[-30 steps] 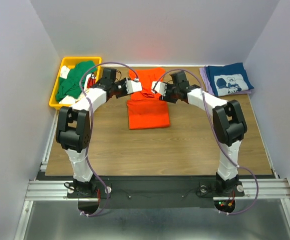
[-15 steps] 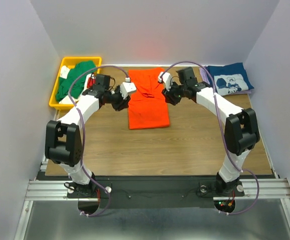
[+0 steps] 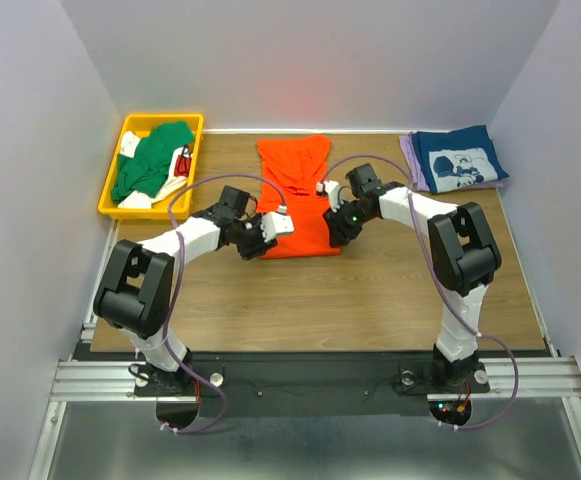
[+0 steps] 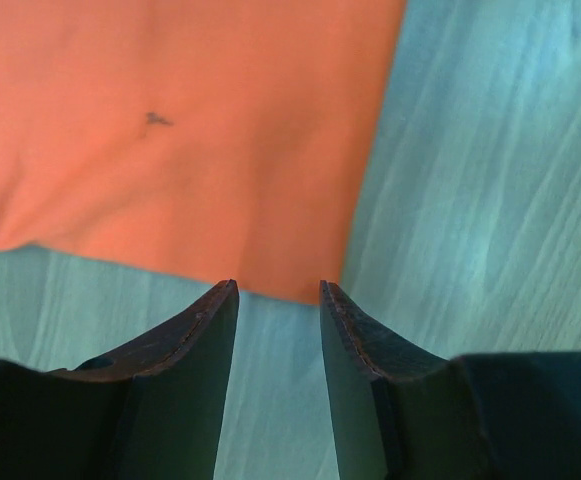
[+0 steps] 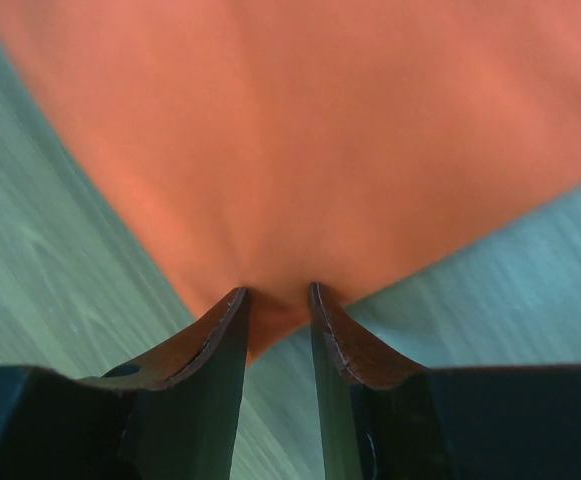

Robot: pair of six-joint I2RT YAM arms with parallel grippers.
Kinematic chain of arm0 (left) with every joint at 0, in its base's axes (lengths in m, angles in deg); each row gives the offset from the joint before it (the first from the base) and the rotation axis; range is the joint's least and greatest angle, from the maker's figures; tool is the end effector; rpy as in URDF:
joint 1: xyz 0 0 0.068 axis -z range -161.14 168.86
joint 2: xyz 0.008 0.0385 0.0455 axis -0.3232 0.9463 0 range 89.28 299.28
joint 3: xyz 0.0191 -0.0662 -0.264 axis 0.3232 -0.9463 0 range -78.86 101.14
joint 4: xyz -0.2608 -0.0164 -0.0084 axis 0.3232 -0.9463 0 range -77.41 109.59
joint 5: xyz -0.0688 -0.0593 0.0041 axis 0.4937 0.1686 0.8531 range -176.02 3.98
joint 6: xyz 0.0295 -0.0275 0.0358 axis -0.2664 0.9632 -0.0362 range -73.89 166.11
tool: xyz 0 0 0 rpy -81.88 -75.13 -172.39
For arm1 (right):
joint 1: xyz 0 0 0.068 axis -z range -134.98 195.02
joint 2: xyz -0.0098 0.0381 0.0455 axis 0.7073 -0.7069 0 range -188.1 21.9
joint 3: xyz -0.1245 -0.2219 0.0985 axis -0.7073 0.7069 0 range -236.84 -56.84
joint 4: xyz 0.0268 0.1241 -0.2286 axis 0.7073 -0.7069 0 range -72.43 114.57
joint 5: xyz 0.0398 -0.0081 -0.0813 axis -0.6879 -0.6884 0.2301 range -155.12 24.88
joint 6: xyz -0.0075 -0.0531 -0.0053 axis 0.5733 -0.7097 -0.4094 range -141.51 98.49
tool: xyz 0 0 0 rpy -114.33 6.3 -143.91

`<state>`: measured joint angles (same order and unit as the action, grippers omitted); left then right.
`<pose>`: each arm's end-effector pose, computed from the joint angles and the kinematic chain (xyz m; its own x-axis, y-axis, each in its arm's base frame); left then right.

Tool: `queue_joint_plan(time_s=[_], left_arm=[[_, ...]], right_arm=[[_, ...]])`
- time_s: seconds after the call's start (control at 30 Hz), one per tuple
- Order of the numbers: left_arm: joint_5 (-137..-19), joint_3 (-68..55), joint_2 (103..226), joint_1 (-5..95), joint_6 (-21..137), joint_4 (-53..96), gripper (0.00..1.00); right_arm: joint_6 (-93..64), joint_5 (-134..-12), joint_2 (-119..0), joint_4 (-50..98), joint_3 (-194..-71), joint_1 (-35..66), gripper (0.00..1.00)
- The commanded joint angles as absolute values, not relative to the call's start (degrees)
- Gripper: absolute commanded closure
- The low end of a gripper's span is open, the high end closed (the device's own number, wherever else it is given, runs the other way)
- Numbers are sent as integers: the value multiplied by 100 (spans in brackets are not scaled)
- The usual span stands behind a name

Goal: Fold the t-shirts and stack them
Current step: Fold the tshirt

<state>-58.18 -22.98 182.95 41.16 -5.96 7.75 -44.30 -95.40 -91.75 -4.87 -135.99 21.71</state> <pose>0.3042 -0.1429 0.1939 0.0522 0.7325 -0.6788 0.9343 0.2042 0.2922 0.3675 0.1779 0.1720 -0.5494 -0.6009 -0.5805 -0.8221 0.5127 0.2474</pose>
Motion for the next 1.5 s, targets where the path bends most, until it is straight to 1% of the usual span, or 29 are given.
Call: queue_joint_plan(time_s=[0.0, 0.03, 0.2, 0.3, 0.33, 0.53, 0.63, 0.97, 1.1, 1.13, 1.2, 1.23, 1.3, 1.33, 1.37, 1.4, 1.43, 1.47], left_arm=[[-6237, -2673, 17876, 4390, -1154, 1238, 50], [-6342, -2743, 17858, 4478, -1198, 1317, 50], [-6501, -2867, 17867, 4558, -1462, 1414, 50], [-6492, -2876, 17797, 4575, -1594, 1414, 50], [-6475, -2893, 17727, 4575, -1638, 1414, 50], [-6255, -3078, 17446, 4628, -2024, 1309, 50], [-6229, -3166, 17454, 4672, -2139, 1361, 49], [-6176, -3351, 17419, 4865, -2446, 1396, 47], [-6220, -3456, 17541, 4900, -2482, 1528, 46], [-6246, -3465, 17611, 4900, -2490, 1546, 46], [-6273, -3465, 17682, 4909, -2482, 1625, 46], [-6281, -3456, 17708, 4918, -2482, 1642, 46], [-6290, -3439, 17788, 4918, -2482, 1678, 46], [-6299, -3430, 17840, 4927, -2490, 1686, 47], [-6299, -3412, 17858, 4935, -2517, 1686, 49], [-6308, -3412, 17876, 4944, -2508, 1686, 55], [-6308, -3395, 17893, 4953, -2517, 1678, 58], [-6299, -3377, 17919, 4970, -2508, 1669, 62]], right_arm=[[-4910, -9378, -8955, -532, -13173, 2129, 63], [-4981, -9325, -8929, -532, -12989, 2120, 62], [-5262, -9096, -8455, -540, -12838, 2120, 60], [-5604, -9008, -7989, -532, -12707, 2120, 56], [-5718, -8991, -7762, -532, -12645, 2111, 53], [-6615, -8745, -7267, -427, -12074, 1927, 45], [-6914, -8525, -7188, -94, -11776, 1769, 44], [-7442, -8191, -7311, 610, -11309, 1303, 45], [-7477, -8120, -7443, 751, -11186, 1180, 49], [-7486, -8103, -7486, 778, -11168, 1162, 52], [-7495, -8006, -7592, 865, -11133, 1162, 54], [-7512, -7963, -7627, 918, -11098, 1162, 58], [-7521, -7866, -7698, 971, -11072, 1162, 63], [-7521, -7857, -7706, 1006, -11045, 1162, 69], [-7521, -7839, -7707, 1024, -11036, 1162, 74], [-7486, -7830, -7707, 1033, -11036, 1162, 78], [-7469, -7813, -7698, 1033, -11028, 1162, 84], [-7425, -7787, -7680, 1024, -11027, 1162, 87]])
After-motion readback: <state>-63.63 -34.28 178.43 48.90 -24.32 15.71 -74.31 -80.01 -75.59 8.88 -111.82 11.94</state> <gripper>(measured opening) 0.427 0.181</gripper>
